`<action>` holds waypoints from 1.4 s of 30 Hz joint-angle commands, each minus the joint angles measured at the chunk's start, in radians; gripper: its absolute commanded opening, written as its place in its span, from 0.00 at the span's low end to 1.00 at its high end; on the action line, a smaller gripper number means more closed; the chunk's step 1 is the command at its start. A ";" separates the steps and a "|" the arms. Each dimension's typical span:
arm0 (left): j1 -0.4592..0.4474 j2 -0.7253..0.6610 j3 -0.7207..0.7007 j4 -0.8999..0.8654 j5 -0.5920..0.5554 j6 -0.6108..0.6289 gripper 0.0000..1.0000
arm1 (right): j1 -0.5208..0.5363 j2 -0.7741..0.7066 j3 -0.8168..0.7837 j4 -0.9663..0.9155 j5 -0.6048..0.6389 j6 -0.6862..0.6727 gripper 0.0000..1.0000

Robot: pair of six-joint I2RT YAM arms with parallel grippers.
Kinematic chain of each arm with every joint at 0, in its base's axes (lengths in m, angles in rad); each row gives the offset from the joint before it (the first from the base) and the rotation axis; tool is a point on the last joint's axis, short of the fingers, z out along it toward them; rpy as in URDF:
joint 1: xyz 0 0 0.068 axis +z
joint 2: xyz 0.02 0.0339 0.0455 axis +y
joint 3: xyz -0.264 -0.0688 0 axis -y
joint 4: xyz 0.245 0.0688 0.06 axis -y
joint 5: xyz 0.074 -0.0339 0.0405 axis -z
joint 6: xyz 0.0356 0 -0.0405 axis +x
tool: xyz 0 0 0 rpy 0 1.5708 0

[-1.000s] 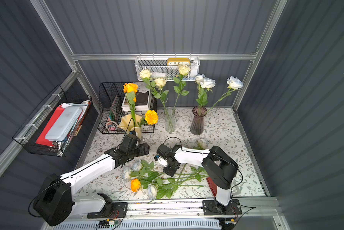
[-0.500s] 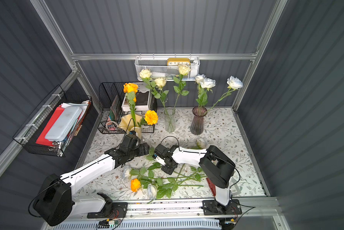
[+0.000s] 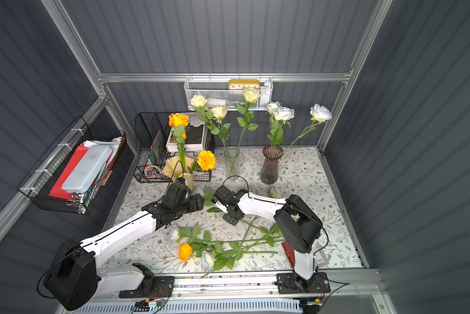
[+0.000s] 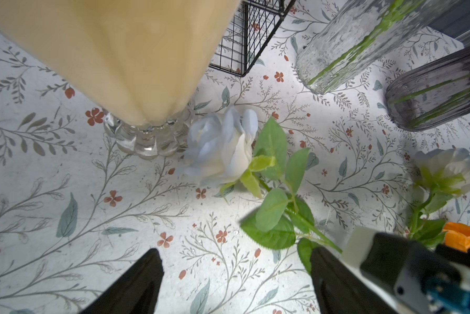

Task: Arrange the flowers in different vases according to their colors
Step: Pick up the flower at the center of the board.

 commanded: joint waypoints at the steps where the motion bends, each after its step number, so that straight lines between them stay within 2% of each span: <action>1: 0.009 -0.024 0.033 0.009 -0.014 0.016 0.89 | -0.046 -0.018 0.070 0.000 0.011 -0.020 0.00; 8: 0.009 -0.048 0.059 -0.006 -0.034 0.017 0.89 | -0.100 -0.027 0.190 -0.103 -0.013 -0.022 0.00; 11: 0.008 -0.066 0.070 -0.010 -0.023 0.017 0.90 | -0.101 -0.058 0.195 -0.155 -0.011 -0.008 0.00; 16: 0.008 -0.062 0.058 0.020 0.000 0.027 0.90 | -0.127 -0.138 0.126 -0.086 -0.029 0.017 0.00; 20: 0.008 -0.039 0.054 0.038 0.016 0.027 0.89 | -0.134 -0.139 0.088 0.008 -0.009 -0.008 0.00; 25: 0.008 -0.038 0.049 0.055 0.033 0.027 0.89 | -0.153 -0.087 0.142 0.081 -0.004 -0.031 0.00; 33: 0.008 -0.041 0.019 0.057 0.038 0.025 0.89 | -0.165 -0.028 0.265 0.019 -0.056 -0.027 0.00; 38: 0.009 -0.054 0.002 0.060 0.035 0.022 0.89 | -0.164 -0.093 0.183 -0.059 -0.103 0.005 0.00; 42: 0.008 -0.061 -0.006 0.058 0.038 0.022 0.89 | -0.152 -0.214 0.065 -0.112 -0.139 0.067 0.00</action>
